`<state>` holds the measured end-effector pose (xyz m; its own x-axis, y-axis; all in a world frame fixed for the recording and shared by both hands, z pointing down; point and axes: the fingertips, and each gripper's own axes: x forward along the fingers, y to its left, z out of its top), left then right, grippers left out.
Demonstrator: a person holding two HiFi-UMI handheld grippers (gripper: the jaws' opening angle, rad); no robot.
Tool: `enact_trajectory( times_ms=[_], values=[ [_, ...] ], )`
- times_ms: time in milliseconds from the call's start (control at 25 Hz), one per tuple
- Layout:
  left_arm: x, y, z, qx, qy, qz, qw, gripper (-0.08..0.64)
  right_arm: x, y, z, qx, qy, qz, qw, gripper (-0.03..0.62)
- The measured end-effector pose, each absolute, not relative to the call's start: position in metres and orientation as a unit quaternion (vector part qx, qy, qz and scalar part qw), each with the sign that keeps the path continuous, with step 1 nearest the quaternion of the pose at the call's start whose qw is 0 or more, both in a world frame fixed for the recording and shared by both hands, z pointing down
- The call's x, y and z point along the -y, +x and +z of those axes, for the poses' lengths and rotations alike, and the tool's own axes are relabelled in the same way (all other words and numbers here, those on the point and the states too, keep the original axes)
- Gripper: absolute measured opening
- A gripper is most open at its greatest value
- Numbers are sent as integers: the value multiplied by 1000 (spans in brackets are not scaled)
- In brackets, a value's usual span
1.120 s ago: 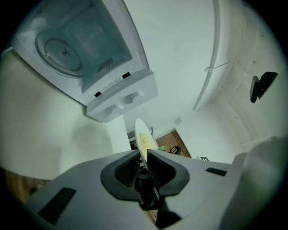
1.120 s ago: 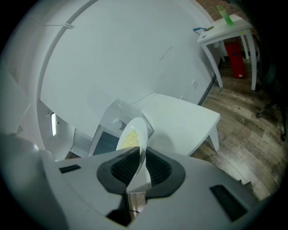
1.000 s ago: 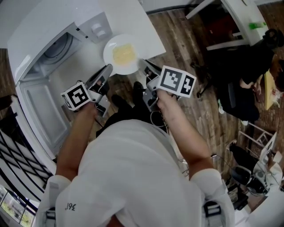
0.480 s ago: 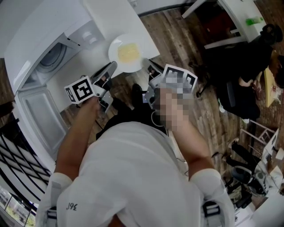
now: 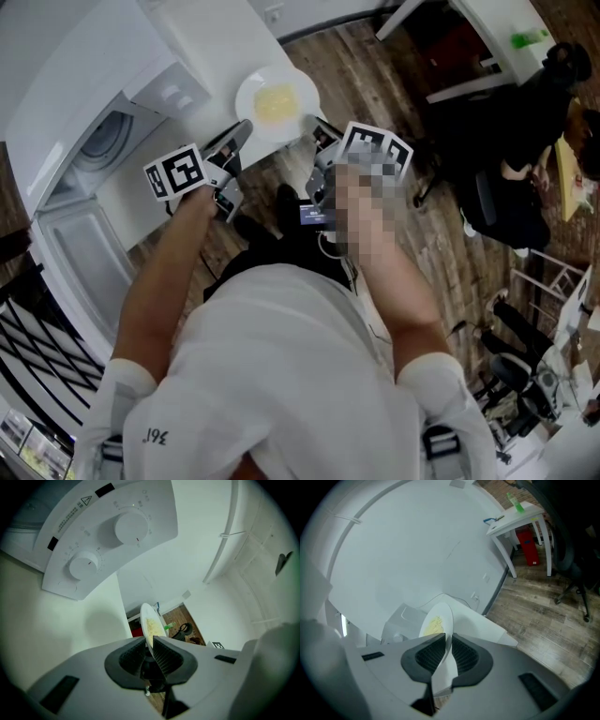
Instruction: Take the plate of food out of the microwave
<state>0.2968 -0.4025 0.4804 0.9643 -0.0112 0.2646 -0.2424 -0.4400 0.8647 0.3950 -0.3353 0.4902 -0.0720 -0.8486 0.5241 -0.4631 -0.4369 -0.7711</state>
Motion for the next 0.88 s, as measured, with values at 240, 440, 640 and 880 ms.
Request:
enact_trajectory(
  times_ms=[240, 440, 640, 880],
  values=[
    [411, 312, 484, 73, 843, 119, 519, 54, 343, 410, 493, -492, -663, -534, 179, 43],
    [413, 319, 487, 74, 842, 123, 520, 54, 346, 417, 496, -488, -666, -536, 177, 43],
    [416, 322, 490, 73, 840, 126, 522, 54, 349, 421, 499, -481, -668, -540, 173, 43],
    [419, 325, 495, 76, 837, 133, 525, 54, 353, 424, 502, -478, -672, -541, 166, 43]
  ],
)
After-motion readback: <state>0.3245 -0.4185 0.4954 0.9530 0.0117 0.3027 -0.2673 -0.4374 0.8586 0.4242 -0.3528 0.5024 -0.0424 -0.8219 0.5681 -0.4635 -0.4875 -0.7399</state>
